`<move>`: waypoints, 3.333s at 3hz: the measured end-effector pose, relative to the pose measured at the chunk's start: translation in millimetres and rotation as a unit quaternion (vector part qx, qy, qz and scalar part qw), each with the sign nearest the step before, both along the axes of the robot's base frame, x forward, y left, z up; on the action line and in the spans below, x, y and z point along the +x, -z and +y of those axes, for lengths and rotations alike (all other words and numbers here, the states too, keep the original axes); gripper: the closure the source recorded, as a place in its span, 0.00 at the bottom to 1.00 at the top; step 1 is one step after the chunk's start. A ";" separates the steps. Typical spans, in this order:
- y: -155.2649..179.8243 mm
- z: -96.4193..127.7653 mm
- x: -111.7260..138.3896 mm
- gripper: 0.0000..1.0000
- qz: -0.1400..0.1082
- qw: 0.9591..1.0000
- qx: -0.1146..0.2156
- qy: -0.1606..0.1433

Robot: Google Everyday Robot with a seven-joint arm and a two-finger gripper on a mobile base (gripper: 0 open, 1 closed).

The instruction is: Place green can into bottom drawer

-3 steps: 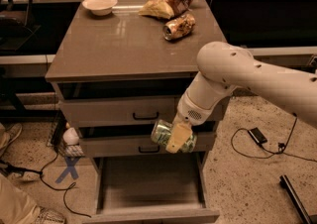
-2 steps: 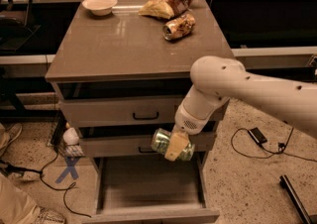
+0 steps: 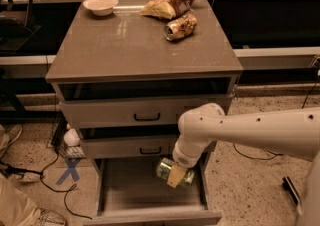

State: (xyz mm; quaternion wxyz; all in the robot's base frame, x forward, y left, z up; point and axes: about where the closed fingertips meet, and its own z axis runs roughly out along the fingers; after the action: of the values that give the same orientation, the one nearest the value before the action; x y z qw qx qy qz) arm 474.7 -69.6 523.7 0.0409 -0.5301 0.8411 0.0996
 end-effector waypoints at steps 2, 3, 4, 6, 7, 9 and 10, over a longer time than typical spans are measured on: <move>66.0 10.2 9.2 1.00 -0.028 0.997 0.049 0.060; 66.1 10.2 9.2 1.00 -0.028 0.997 0.050 0.060; 85.7 4.6 15.3 1.00 -0.030 0.995 0.074 0.063; 164.4 -13.0 47.4 1.00 -0.037 0.986 0.144 0.074; 199.8 -9.9 55.9 1.00 -0.027 0.984 0.158 0.074; 254.7 22.4 64.2 1.00 -0.023 0.981 0.177 0.070; 273.0 42.8 68.6 1.00 -0.028 0.978 0.191 0.074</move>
Offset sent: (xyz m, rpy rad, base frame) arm -0.0052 -0.0023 -0.0530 0.0327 -0.0021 -0.0814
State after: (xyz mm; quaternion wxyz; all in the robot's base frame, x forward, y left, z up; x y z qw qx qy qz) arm 543.4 -26.8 250.6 0.1728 -0.4512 0.8419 0.2403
